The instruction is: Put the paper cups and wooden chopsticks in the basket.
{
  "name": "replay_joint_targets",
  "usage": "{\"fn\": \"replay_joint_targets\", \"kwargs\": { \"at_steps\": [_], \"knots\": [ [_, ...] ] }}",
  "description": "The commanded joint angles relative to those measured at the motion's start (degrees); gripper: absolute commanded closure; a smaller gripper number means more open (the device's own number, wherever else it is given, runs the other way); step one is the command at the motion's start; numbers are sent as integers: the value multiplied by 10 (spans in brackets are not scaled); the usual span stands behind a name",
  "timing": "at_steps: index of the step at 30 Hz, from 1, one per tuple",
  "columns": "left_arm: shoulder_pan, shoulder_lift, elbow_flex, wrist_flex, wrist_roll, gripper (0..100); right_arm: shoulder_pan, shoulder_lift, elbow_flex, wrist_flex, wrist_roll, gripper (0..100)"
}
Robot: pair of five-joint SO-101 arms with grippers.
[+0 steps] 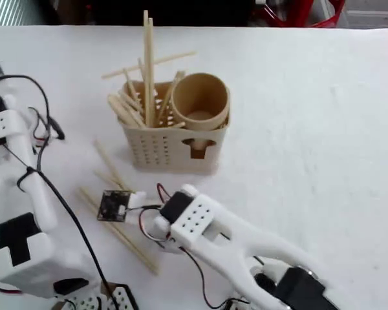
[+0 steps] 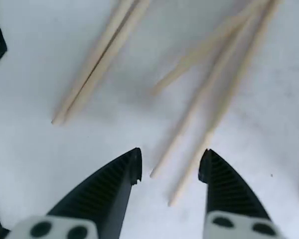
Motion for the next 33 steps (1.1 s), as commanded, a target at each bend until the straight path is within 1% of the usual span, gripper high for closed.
{"fn": "replay_joint_targets", "kwargs": {
  "at_steps": [1, 3, 5, 10, 15, 20, 23, 28, 31, 33],
  "knots": [
    [-34, 0, -10, -57, -16, 758, -4, 25, -28, -46, -5, 811],
    [-45, 0, -10, -91, -38, 758, -3, 44, -24, -66, -5, 815],
    [-55, 0, -17, -105, -51, 758, -3, 58, -16, -81, -5, 814],
    [-94, 1, -80, -99, -73, 758, -3, 73, 6, -123, -6, 814],
    [-127, 1, -131, -66, -108, 758, 15, 74, 2, -131, -4, 815],
    [-166, 1, -174, -63, -113, 758, 35, 75, 6, -153, -4, 816],
    [-175, 0, -184, -54, -113, 758, 38, 75, 6, -164, -3, 861],
    [-173, -1, -185, -39, -127, 758, 38, 94, 36, -233, -2, 969],
    [-174, 0, -185, -39, -128, 758, 39, 101, 36, -234, -2, 967],
    [-174, 0, -185, -39, -128, 758, 41, 96, 36, -234, -2, 937]
  ]
}}
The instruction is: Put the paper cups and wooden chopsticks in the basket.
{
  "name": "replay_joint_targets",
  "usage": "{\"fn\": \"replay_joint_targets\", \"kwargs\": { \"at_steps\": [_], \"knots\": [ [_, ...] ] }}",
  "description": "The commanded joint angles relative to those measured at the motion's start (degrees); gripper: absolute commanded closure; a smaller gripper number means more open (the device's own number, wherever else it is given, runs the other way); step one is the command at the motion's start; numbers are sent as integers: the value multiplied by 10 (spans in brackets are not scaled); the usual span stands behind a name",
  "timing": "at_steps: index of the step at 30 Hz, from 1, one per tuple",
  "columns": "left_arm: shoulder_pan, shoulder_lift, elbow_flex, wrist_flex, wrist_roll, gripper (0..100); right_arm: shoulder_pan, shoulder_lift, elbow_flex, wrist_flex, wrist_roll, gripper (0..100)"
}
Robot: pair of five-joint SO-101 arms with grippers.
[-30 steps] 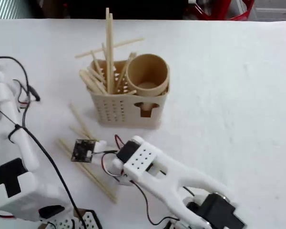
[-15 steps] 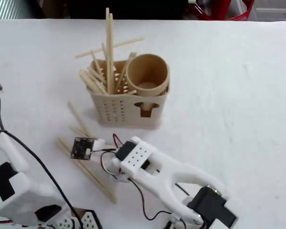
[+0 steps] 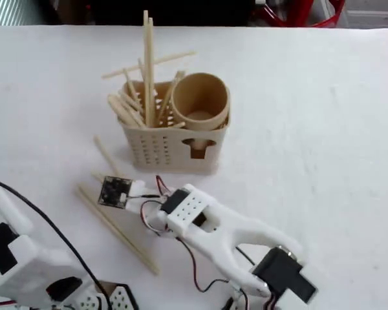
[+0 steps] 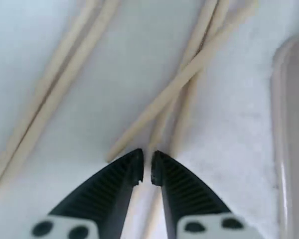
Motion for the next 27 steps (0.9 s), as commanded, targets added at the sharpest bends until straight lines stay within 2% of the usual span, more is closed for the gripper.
{"fn": "replay_joint_targets", "kwargs": {
  "at_steps": [1, 6, 8, 10, 15, 17, 23, 27],
  "knots": [
    [-6, -7, -32, 2, -8, 758, 4, -7, 4, -2, 0, 914],
    [-6, -8, -32, 2, -8, 758, 4, -5, 3, 14, 0, 802],
    [-6, -8, -32, 2, -8, 758, 5, -4, 3, 15, 0, 786],
    [-7, -8, -32, 3, -8, 758, 5, -4, 3, 15, 1, 812],
    [-7, -9, -32, 3, -9, 758, 5, -3, 3, 13, 1, 988],
    [-7, -9, -32, 3, -9, 758, 5, -3, 3, 15, 1, 964],
    [-7, -9, -33, 11, -9, 758, 9, -15, -3, 46, -1, 981],
    [-7, -9, -33, 11, -9, 758, 10, -75, -6, 97, -5, 981]
  ]
}}
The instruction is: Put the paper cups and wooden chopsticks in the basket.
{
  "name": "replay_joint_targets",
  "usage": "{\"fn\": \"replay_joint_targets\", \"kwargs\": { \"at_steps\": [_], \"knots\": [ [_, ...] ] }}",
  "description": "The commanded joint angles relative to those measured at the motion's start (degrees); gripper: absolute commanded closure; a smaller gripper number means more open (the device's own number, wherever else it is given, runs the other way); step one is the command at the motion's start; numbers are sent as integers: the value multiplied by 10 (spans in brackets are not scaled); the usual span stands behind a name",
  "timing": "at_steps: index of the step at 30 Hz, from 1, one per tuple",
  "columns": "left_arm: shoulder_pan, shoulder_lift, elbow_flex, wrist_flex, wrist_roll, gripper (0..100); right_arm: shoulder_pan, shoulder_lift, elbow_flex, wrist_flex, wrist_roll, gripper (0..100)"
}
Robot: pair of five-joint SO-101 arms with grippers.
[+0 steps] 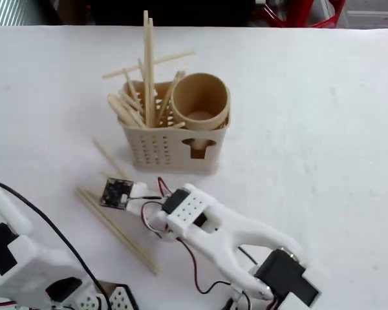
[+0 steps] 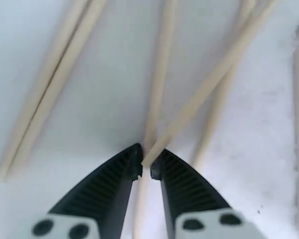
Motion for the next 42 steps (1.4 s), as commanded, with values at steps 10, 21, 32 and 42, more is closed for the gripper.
{"fn": "replay_joint_targets", "kwargs": {
  "at_steps": [10, 21, 32, 42],
  "knots": [
    [-3, -9, -33, 4, -9, 758, 52, -229, -4, 152, -27, 981],
    [-3, -9, -40, 19, -9, 758, 55, -145, -25, 86, -33, 877],
    [-24, -9, -46, 14, -11, 758, 55, 38, -174, 36, -65, 872],
    [-28, -9, -46, 5, -66, 757, 27, 142, -187, 3, -16, 872]
  ]
}}
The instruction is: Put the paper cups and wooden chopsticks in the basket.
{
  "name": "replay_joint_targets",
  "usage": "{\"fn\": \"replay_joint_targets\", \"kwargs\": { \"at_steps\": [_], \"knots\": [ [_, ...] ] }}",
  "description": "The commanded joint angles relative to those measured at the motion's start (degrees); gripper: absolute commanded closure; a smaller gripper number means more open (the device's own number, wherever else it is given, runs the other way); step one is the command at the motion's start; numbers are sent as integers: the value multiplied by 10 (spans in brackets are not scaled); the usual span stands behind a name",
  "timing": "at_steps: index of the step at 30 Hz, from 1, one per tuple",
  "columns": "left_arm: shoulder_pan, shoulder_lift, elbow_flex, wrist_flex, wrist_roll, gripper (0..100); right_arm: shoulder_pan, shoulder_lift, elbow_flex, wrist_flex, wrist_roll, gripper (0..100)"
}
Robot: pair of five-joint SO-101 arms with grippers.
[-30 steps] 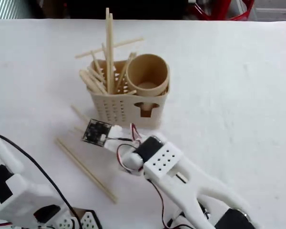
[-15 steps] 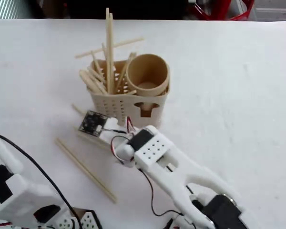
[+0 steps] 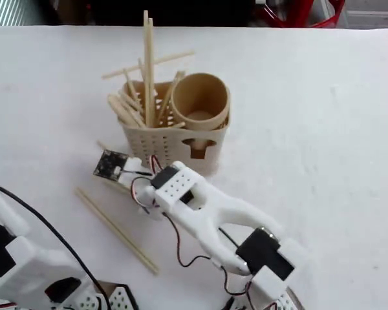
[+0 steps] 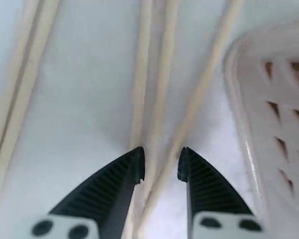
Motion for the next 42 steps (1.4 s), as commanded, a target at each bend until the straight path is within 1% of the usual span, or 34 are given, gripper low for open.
{"fn": "replay_joint_targets", "kwargs": {
  "at_steps": [1, 6, 7, 9, 11, 13, 16, 19, 23, 27, 36, 39, 42],
  "knots": [
    [-5, -8, -34, -13, -6, 757, -7, 12, -22, -7, 23, 872],
    [-5, -8, -33, -19, -5, 758, -7, 34, -22, -17, 25, 884],
    [-5, -8, -33, -19, -5, 758, -7, 34, -22, -16, 25, 906],
    [-5, -8, -33, -19, -5, 758, -8, 33, -22, -16, 25, 985],
    [-5, -8, -33, -19, -5, 758, -9, 33, -20, -15, 25, 967],
    [-5, -8, -33, -19, -5, 758, -9, 32, -20, -15, 23, 986],
    [-5, -8, -33, -19, -6, 758, -9, 14, -23, 9, 21, 981],
    [-5, -8, -33, -19, -6, 758, -9, -50, -19, 43, 19, 981],
    [-5, -8, -33, -19, -6, 758, -7, -160, -18, 86, -28, 981],
    [-5, -7, -33, -19, -6, 758, -2, -264, -10, 117, -53, 981],
    [-5, -5, -29, -15, -6, 758, 27, -537, 0, 117, -76, 982],
    [-2, -5, -29, -14, -6, 758, 27, -609, -34, 118, -76, 982],
    [-1, -5, -28, -13, -6, 758, 29, -627, -95, 112, -77, 982]
  ]
}}
